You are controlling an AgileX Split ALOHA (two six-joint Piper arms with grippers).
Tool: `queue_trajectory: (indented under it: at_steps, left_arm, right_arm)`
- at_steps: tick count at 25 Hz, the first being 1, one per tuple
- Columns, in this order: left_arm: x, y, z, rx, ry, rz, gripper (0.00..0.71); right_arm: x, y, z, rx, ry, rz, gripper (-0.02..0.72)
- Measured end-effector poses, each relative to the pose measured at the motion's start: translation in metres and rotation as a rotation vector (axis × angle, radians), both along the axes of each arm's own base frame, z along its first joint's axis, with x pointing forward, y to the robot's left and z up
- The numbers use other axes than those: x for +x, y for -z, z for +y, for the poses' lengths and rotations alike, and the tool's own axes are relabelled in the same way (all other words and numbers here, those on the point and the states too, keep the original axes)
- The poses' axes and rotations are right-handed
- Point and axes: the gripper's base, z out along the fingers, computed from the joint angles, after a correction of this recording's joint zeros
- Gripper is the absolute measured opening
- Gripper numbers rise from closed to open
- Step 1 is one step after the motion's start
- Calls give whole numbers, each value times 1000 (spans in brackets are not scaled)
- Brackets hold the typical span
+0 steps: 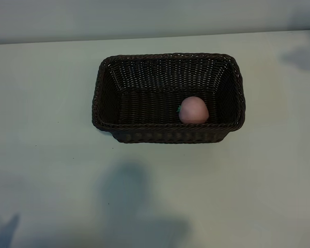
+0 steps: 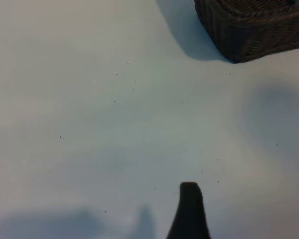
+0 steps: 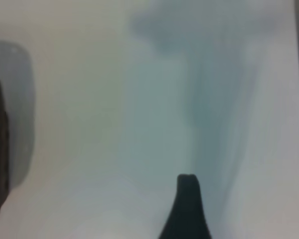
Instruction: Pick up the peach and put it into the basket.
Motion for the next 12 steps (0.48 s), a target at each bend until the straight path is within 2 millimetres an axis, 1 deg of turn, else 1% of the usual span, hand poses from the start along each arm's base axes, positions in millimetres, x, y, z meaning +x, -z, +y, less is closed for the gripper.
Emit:
queue_trajectory:
  at_steps: [3, 7, 9, 10, 12]
  left_arm:
    - [0, 0, 0, 0, 0, 0, 579]
    - [0, 0, 0, 0, 0, 0, 579]
    - [0, 0, 0, 0, 0, 0, 579]
    - [0, 0, 0, 0, 0, 0, 579]
    - [0, 0, 0, 0, 0, 0, 579]
  right_arm:
    - [-46, -18, 8, -16, 0, -81, 570]
    - [-104, -35, 16, -39, 22, -200, 570]
    - [-134, -42, 21, -46, 28, -267, 570]
    - [-155, -46, 25, -51, 31, -316, 570]
    - [-181, -46, 29, -50, 40, -374, 570]
